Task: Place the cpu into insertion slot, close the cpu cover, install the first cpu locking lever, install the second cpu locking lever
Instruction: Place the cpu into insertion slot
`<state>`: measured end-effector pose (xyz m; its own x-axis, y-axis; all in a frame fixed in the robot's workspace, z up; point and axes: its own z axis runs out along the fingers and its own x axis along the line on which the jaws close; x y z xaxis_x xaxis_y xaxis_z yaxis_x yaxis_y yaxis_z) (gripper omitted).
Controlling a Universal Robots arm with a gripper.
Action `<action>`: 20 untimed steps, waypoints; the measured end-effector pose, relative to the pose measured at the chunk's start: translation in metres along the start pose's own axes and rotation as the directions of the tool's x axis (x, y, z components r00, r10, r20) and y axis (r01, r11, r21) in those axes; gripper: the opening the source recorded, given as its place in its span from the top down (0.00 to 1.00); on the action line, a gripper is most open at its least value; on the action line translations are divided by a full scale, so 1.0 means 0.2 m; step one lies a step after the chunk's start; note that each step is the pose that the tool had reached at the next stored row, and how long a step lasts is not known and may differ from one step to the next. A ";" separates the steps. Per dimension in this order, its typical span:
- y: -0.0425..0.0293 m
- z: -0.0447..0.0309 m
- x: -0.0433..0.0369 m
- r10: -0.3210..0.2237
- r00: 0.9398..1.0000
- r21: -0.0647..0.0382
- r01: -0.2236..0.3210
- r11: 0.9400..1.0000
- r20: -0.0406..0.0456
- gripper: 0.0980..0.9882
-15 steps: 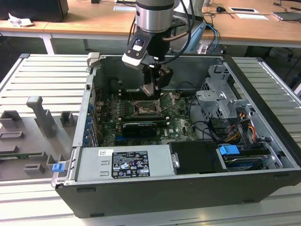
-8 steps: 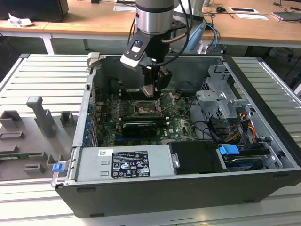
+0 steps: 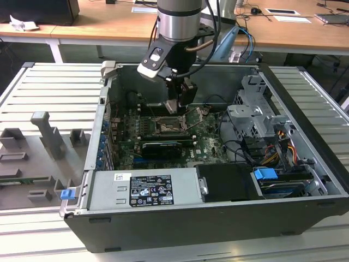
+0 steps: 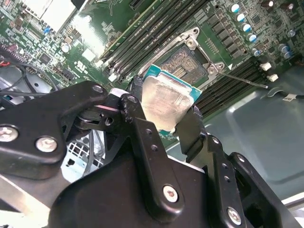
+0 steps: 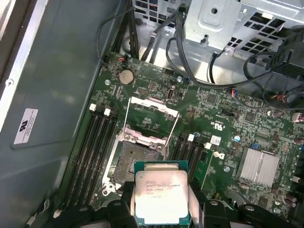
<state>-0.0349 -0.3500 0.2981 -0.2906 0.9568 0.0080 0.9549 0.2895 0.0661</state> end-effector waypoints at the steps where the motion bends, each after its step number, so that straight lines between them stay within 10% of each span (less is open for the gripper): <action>1: 0.000 0.001 0.000 0.006 1.000 0.000 -0.006 1.000 0.000 0.51; 20: -0.002 0.035 0.000 0.142 0.990 -0.002 -0.142 0.990 0.009 0.51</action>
<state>-0.0349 -0.3501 0.2910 -0.1513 0.9885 0.0080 0.9864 0.1505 0.0658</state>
